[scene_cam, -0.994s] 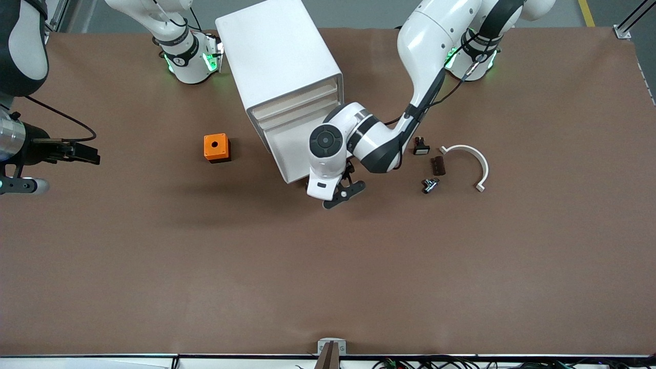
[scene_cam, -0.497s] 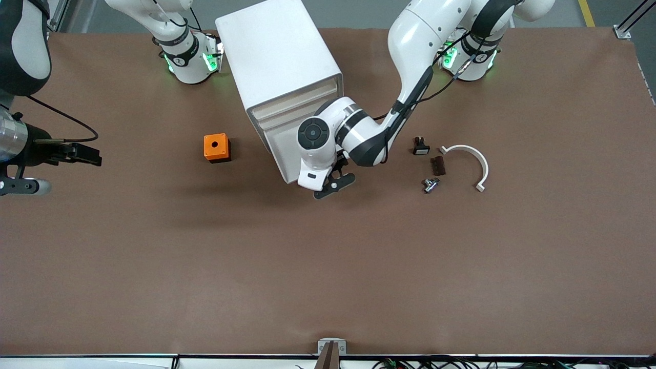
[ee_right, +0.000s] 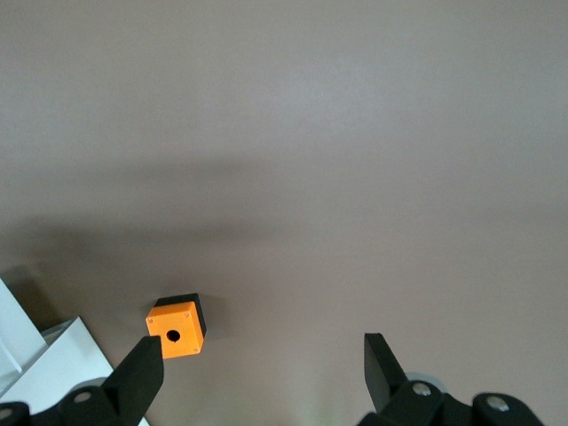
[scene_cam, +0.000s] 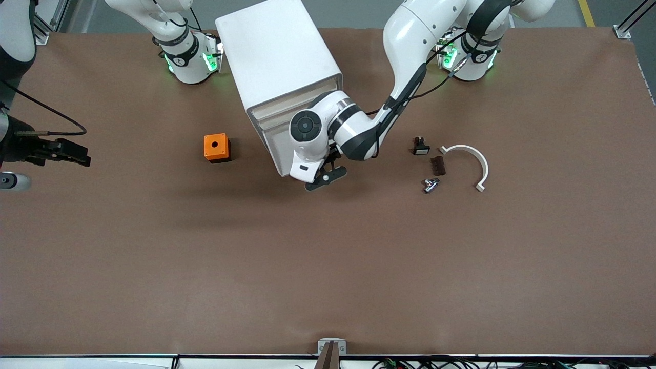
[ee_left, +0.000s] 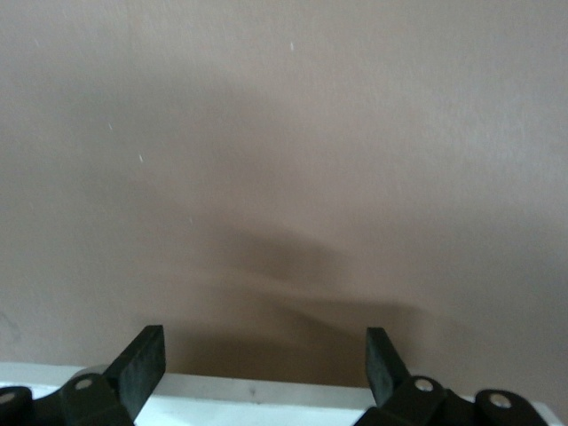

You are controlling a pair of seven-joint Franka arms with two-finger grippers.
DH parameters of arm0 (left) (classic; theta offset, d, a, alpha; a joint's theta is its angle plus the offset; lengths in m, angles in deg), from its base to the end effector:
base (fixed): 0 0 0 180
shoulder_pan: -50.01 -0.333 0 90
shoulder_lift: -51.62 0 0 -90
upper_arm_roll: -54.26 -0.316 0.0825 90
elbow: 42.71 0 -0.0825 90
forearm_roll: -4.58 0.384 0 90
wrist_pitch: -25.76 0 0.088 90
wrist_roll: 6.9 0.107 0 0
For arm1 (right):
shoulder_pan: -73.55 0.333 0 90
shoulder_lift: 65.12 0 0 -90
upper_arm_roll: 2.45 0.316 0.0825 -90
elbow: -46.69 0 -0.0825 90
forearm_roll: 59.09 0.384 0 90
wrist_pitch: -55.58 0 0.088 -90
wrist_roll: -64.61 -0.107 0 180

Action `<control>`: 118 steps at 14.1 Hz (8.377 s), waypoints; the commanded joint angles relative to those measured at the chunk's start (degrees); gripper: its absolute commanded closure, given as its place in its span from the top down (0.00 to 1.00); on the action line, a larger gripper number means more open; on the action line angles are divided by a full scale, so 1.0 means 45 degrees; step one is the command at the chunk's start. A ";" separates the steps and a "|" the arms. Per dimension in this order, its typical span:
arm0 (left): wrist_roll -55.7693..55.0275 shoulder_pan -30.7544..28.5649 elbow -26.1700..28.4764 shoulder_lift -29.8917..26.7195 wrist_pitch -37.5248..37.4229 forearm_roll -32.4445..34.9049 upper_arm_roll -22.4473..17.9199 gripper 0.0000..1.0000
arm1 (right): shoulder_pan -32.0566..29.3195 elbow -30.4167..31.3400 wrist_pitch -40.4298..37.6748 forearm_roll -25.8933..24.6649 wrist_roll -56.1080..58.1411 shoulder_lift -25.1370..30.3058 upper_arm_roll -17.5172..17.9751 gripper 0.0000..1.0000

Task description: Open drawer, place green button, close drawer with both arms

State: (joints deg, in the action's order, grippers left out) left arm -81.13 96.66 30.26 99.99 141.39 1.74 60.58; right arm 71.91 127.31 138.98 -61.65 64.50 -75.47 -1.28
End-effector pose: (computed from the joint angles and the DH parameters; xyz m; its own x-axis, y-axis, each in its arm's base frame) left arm 0.4583 -0.5800 0.2396 0.8983 0.4143 -0.1465 0.4098 -0.9101 -0.0608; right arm 0.5963 -0.0112 0.5875 0.9912 -0.0150 -0.1315 -0.0097 -0.9991 0.0412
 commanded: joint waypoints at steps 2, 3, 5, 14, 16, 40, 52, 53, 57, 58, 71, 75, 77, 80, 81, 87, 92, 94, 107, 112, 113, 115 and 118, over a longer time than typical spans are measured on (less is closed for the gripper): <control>-0.0184 0.0180 0.0131 -0.0143 0.0048 -0.1066 0.0139 0.99 | -0.0084 -0.0142 -0.0642 0.0138 -0.0013 0.0170 0.0227 1.00; -0.0146 0.0200 0.0131 -0.0143 0.0048 -0.1359 0.0139 0.99 | -0.0083 -0.0142 -0.0777 0.0332 0.0084 0.0190 0.0227 1.00; -0.0165 0.0297 0.0150 -0.0104 0.0048 -0.1712 0.0139 0.99 | 0.0129 -0.0122 -0.0818 0.0509 0.0163 0.0403 0.0246 1.00; 0.0108 0.0532 0.0678 -0.0065 0.0048 -0.4308 0.0158 0.99 | 0.0152 -0.0006 -0.0798 0.0510 0.0006 0.0698 0.0051 1.00; 0.0517 0.0532 0.0794 -0.0026 0.0048 -0.5243 0.0158 0.99 | 0.0131 0.0014 -0.0779 0.0510 0.0006 0.0737 0.0051 1.00; 0.0770 -0.2708 0.0971 -0.3771 -0.1687 -0.4491 -0.0291 1.00 | 0.0053 0.3217 0.1350 0.0587 -0.0013 0.3276 0.0071 1.00; 0.7661 -0.6144 0.0990 -0.7349 -0.7722 -0.1735 -0.0272 0.99 | -0.0005 0.3217 0.1565 0.1230 -0.0033 0.3452 0.0012 1.00; 0.8266 -0.6419 0.1029 -0.7427 -0.8055 -0.1656 -0.0291 0.99 | -0.0025 0.3217 0.1565 0.1232 -0.0013 0.3452 -0.0027 1.00; 1.0533 -0.7589 0.1146 -0.7720 -0.8721 -0.0757 -0.0252 0.99 | -0.0025 0.3217 0.1565 0.1232 -0.0013 0.3472 -0.0027 1.00; 1.1157 -0.7883 0.1320 -0.7914 -0.8761 -0.0699 -0.0271 0.99 | -0.0025 0.3217 0.1565 0.1232 -0.0013 0.3472 -0.0027 1.00; 1.4874 -1.0171 0.3119 -0.9205 -0.7883 0.0454 -0.0193 1.00 | -0.0025 0.3217 0.1663 0.1252 -0.0013 0.3550 -0.0007 1.00; 1.4874 -1.0308 0.3003 -0.9439 -0.7668 0.0571 -0.0233 1.00 | -0.0005 0.3198 0.1682 0.1291 -0.0013 0.3569 0.0012 1.00; 1.4874 -1.0308 0.2924 -0.9478 -0.7590 0.0766 -0.0252 1.00 | -0.0044 0.3198 0.1663 0.1601 -0.0013 0.3569 -0.0027 1.00; 1.4874 -1.0308 0.2943 -0.9965 -0.7472 0.0767 -0.0272 1.00 | -0.0044 0.3217 0.1624 0.1623 -0.0013 0.3589 -0.0047 1.00; 1.4894 -1.0308 0.2943 -1.0180 -0.7491 0.0767 -0.0272 1.00 | -0.0044 0.3217 0.1624 0.1623 -0.0013 0.3608 -0.0047 1.00; 1.4894 -1.0308 0.3645 -1.1138 -0.7628 0.0767 -0.0272 1.00 | -0.0200 0.3217 0.1663 0.1467 0.0046 0.3628 -0.0047 1.00; 1.4952 -1.0308 0.3705 -1.1315 -0.7492 0.0767 -0.0252 1.00 | -0.0181 0.3256 0.1741 0.1193 0.0046 0.3648 -0.0027 1.00; 1.4952 -1.0308 0.3686 -1.1315 -0.7220 0.0864 -0.0252 1.00 | -0.0142 0.3315 0.1761 0.1135 0.0046 0.3667 -0.0007 1.00; 1.4952 -1.0308 0.3432 -1.1159 -0.6301 0.0943 -0.0291 1.00 | -0.0083 0.3803 0.2014 0.0881 0.0026 0.3999 0.0051 1.00; 1.4952 -1.0289 0.3334 -1.1158 -0.6222 0.0788 -0.0272 1.00 | -0.0083 0.3745 0.1975 0.0861 0.0026 0.3960 0.0070 1.00; 1.4952 -1.0289 0.3276 -1.1158 -0.6241 0.0767 -0.0272 1.00 | -0.0083 0.3745 0.1956 0.0861 0.0026 0.3960 0.0071 1.00; 1.4952 -1.0308 0.3256 -1.1158 -0.6242 0.0767 -0.0272 1.00 | -0.0083 0.3745 0.1917 0.0881 0.0026 0.3960 0.0071 1.00; 1.4933 -1.0289 0.3256 -1.1158 -0.6242 0.0767 -0.0272 1.00 | -0.0083 0.3745 0.1917 0.0881 0.0007 0.3960 0.0071 1.00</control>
State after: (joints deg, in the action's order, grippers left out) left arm -14.88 50.68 44.96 50.43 113.19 4.71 59.05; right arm 72.33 142.66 147.15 -57.16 64.63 -59.09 -1.73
